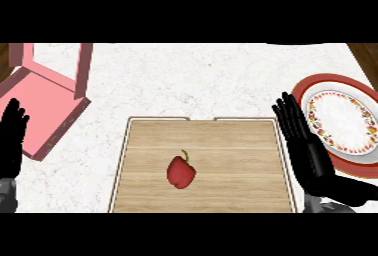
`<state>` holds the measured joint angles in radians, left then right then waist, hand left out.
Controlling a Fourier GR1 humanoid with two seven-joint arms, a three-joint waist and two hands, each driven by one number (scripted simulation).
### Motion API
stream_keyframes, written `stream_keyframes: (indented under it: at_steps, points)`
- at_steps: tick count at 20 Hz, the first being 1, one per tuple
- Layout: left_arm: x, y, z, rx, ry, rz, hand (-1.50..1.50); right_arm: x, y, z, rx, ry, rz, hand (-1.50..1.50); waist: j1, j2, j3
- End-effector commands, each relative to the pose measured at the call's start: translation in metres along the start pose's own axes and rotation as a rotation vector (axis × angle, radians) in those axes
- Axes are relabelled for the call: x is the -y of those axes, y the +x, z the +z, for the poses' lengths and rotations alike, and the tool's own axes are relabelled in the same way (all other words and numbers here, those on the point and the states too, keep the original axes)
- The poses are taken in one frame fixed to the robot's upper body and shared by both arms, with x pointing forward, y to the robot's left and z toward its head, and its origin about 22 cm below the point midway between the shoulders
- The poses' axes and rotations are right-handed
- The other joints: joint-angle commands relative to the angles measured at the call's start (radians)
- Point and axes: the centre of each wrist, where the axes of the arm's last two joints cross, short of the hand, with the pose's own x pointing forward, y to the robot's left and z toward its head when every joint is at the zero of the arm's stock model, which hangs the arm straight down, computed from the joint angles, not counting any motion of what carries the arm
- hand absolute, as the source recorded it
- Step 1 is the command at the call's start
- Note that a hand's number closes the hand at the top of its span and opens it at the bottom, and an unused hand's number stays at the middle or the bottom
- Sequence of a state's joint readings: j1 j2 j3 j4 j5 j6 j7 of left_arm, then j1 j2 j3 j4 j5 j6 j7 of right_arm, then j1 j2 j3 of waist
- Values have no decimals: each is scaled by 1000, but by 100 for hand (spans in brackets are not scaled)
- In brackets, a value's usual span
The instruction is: Pick the bell pepper from the tray and place it in the plate
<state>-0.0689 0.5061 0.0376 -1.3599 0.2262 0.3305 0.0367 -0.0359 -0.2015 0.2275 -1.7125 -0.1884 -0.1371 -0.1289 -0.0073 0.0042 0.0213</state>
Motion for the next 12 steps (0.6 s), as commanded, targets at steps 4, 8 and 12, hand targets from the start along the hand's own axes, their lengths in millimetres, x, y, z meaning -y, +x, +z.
stream_keyframes:
  at_steps: [4, 8, 12]
  points:
    - [34, 60, 1, 291, -310, -1, 0, 0, -54, 34, -579, -247, -243, -150, -13, 3, -20]
    - [74, 77, 15, 416, -524, 21, 0, 36, -73, 50, -889, -158, 272, -150, 19, 23, -42]
    - [89, 82, 21, 441, -624, 15, 0, 38, -49, 15, -917, -82, 557, -150, 49, 10, -42]
